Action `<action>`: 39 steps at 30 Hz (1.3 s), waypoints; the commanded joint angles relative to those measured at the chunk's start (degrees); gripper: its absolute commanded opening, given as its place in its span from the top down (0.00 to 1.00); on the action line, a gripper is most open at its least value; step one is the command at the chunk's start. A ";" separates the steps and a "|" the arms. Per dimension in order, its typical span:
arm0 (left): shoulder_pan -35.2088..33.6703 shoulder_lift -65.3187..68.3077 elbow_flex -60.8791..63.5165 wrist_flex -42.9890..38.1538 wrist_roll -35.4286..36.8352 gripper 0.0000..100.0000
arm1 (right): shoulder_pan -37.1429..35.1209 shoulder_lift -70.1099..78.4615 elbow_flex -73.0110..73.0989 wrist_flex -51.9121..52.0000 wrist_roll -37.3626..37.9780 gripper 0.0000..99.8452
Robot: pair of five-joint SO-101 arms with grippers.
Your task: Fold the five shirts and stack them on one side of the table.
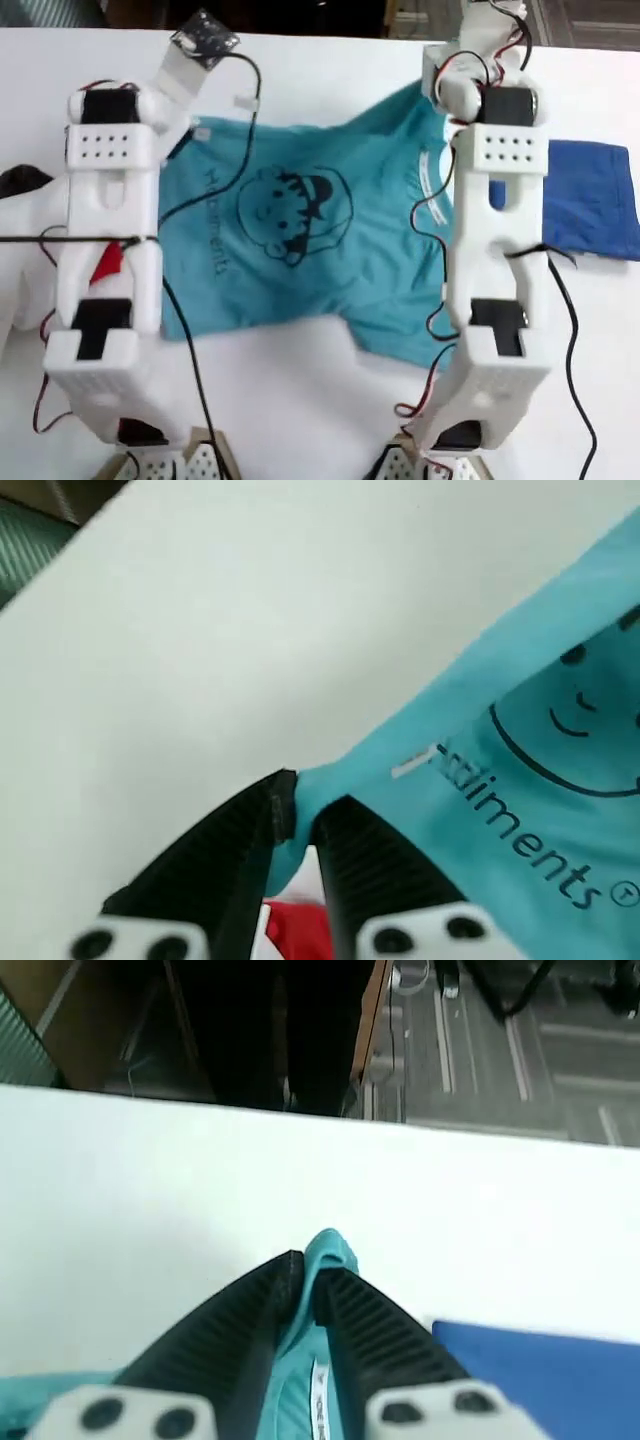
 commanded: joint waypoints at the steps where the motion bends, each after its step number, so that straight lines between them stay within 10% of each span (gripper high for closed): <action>1: -0.53 2.20 -3.74 1.23 -0.70 0.97 | -0.13 2.15 -6.77 5.23 -0.44 0.98; 24: -1.85 2.73 -7.60 26.37 0.62 0.97 | 0.75 1.80 -8.44 30.90 2.37 0.98; 39: -0.44 -24.88 35.21 17.93 0.09 0.97 | 3.74 -17.98 12.84 38.64 8.09 0.98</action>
